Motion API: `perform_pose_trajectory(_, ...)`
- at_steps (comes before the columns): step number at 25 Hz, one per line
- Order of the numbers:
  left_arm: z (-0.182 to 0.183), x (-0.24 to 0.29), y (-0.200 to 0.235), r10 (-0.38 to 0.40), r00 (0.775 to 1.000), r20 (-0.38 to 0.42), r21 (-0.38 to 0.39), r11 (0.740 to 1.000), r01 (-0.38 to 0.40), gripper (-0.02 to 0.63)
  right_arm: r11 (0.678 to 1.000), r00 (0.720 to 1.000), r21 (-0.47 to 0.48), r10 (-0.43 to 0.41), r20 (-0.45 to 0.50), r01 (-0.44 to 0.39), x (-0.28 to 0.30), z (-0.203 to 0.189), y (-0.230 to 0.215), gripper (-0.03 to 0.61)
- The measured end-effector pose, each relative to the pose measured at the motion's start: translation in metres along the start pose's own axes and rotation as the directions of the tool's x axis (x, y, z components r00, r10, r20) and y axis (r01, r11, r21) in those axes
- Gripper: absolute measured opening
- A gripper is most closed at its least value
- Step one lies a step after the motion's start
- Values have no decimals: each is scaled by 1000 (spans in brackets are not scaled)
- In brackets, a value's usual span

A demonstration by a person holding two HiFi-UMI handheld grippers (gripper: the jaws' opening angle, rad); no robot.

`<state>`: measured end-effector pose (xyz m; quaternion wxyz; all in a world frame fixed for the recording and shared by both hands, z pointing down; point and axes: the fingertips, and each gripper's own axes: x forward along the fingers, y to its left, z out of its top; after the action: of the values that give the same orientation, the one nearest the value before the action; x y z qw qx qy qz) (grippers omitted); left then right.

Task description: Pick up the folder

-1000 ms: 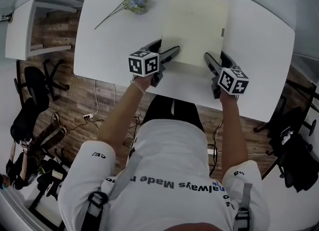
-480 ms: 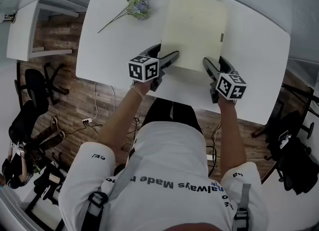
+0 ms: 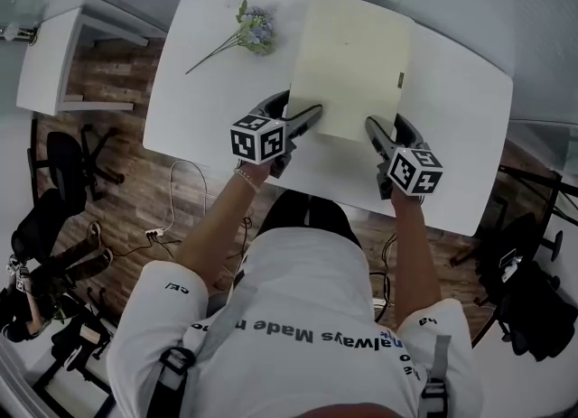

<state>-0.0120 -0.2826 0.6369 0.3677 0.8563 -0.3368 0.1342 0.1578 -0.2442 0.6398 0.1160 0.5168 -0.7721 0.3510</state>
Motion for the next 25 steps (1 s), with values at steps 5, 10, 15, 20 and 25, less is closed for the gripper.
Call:
perform_pose_trajectory(5, 16, -12, -12, 2, 999, 35, 19, 1000, -2, 351, 1000, 999, -27, 4, 39, -3, -12, 17, 11, 313)
perform_pose_trajectory(10, 33, -28, -32, 2, 997, 74, 45, 999, -6, 351, 999, 997, -53, 13, 80, -9, -32, 36, 22, 313)
perform_pose_trajectory(15, 46, -44, -47, 1, 994, 111, 66, 998, -9, 351, 997, 993, -83, 21, 113, -12, -48, 51, 35, 312)
perform_pose_trajectory(20, 60, -57, -63, 0, 989, 147, 88, 996, -13, 351, 995, 989, -101, 30, 143, -16, -64, 66, 45, 313)
perform_pose_trajectory(25, 78, -75, -82, -7, 981, 194, 119, 993, -17, 351, 991, 983, -131, 36, 183, -12, -84, 84, 59, 313)
